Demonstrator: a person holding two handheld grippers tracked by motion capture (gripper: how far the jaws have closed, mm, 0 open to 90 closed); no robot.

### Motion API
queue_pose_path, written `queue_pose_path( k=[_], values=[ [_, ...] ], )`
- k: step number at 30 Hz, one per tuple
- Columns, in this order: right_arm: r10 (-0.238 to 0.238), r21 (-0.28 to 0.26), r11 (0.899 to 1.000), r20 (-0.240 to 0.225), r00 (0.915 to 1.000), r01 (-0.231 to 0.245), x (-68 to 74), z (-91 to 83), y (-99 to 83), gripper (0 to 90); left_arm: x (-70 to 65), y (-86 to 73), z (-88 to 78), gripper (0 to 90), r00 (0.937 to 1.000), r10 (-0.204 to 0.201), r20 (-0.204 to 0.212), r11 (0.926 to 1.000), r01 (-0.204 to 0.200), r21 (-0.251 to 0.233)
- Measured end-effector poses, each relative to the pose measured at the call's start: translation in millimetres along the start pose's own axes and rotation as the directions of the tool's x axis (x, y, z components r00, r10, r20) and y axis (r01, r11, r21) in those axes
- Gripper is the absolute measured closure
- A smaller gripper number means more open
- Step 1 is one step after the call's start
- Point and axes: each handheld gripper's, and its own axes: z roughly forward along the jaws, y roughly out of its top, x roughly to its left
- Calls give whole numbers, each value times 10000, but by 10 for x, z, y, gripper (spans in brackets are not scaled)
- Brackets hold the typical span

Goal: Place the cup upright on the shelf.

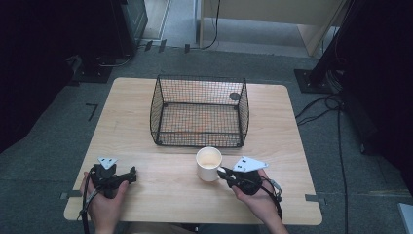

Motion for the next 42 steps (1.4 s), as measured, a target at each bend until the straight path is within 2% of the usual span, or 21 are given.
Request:
queue_pose_path(
  k=[2,7,19,24,28,30,42],
  values=[
    [-95,36,9999,-67,9999,95,19,2,30,805,0,0,0,1,10000,-3,0,10000,3,2],
    [-25,-272,9996,-200,9998,20,42,-48,129,806,-1,0,0,1,10000,9,11,10000,-9,0],
    [-194,-785,9968,-358,9992,165,47,-186,375,806,-3,0,0,1,10000,26,40,10000,-26,2],
    [-339,-900,9955,-366,9988,305,53,-213,464,806,-4,0,0,1,10000,30,47,10000,-30,4],
    [-482,-937,9947,-633,9968,421,59,-229,593,806,-4,0,0,1,10000,45,61,10000,-45,1],
    [-497,-939,9946,-626,9968,436,65,-232,611,806,-5,0,0,1,10000,59,68,10000,-59,-1],
    [-702,-1501,9869,-726,9949,587,68,-294,899,806,-6,0,1,1,9999,71,91,10000,-71,-15]
  ],
)
